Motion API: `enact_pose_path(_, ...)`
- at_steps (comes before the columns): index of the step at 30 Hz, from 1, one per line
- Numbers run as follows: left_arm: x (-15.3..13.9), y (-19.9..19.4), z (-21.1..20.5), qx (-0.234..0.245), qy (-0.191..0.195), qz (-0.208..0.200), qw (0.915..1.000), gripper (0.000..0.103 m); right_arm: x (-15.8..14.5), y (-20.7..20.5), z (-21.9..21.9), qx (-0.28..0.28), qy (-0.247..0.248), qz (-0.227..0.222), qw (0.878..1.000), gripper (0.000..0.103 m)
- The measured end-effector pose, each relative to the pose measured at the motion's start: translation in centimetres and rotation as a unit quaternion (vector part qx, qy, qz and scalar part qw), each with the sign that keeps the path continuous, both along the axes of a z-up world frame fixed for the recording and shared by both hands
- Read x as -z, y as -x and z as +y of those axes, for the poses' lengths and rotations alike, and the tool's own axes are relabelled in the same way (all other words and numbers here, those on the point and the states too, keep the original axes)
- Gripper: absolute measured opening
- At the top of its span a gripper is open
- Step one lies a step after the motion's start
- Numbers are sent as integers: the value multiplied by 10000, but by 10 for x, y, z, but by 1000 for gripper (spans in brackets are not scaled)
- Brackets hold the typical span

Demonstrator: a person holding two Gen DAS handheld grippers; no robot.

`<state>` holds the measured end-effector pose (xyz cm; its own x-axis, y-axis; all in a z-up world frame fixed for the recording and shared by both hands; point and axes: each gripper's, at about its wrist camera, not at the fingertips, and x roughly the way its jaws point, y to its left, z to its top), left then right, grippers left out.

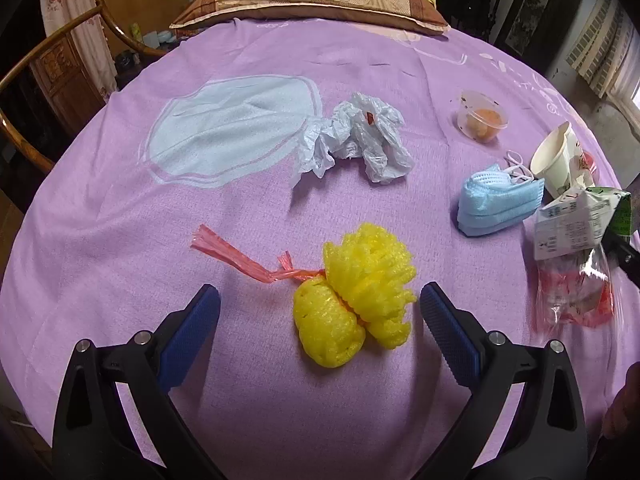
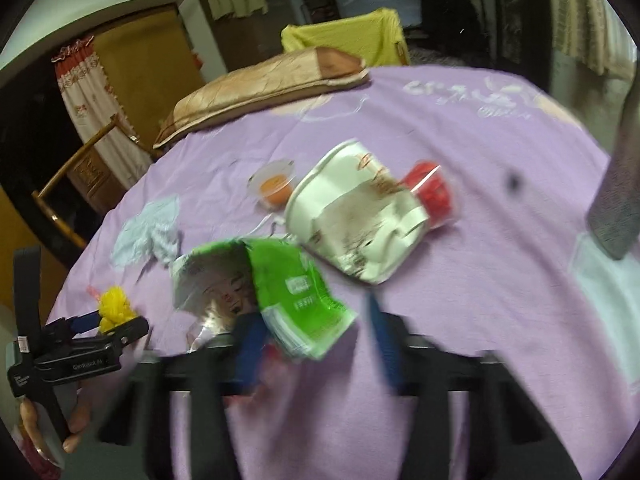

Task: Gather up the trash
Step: 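Move left tool to the yellow mesh bundle while right tool approaches the green carton, then close left tool on the yellow mesh while right tool grasps the green-white carton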

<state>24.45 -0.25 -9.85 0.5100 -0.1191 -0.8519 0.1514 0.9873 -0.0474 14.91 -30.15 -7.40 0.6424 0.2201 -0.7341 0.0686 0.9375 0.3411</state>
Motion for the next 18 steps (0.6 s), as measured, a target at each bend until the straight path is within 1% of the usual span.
enact_pose_path(1, 0, 0, 1, -16, 51, -8, 10000, 96, 0, 0, 0, -4, -66, -3, 10000, 22)
enact_pose_path(3, -2, 0, 4, -55, 180, -33, 9998, 96, -2, 4, -3, 87, -90, -76, 9999, 20)
enact_pose_path(5, -5, 0, 9, -71, 362, -109, 9993, 90, -3, 7, -9, 180, -172, -127, 9996, 20)
enact_pose_path(7, -7, 2, 10, -33, 487, -188, 9986, 73, -2, 7, -11, 203, -259, -110, 9994, 20)
enact_pose_path(8, -8, 3, 9, 18, 521, -222, 9984, 68, -1, 7, -12, 200, -293, -99, 9993, 21)
enact_pose_path(10, -9, 6, 5, 179, 562, -278, 9979, 48, -1, 6, -11, 193, -280, -83, 9994, 23)
enact_pose_path(12, -11, 9, -1, 347, 527, -350, 9974, 45, -1, 5, -10, 193, -251, -89, 9995, 21)
enact_pose_path(15, -19, 16, -3, 438, 607, -612, 9953, 44, -6, 8, -15, 281, -276, -241, 9989, 21)
enact_pose_path(17, -25, 22, 1, 481, 789, -716, 9931, 44, -11, 11, -19, 335, -402, -386, 9979, 19)
enact_pose_path(18, -26, 24, 3, 478, 912, -649, 9926, 44, -13, 13, -21, 364, -453, -438, 9973, 18)
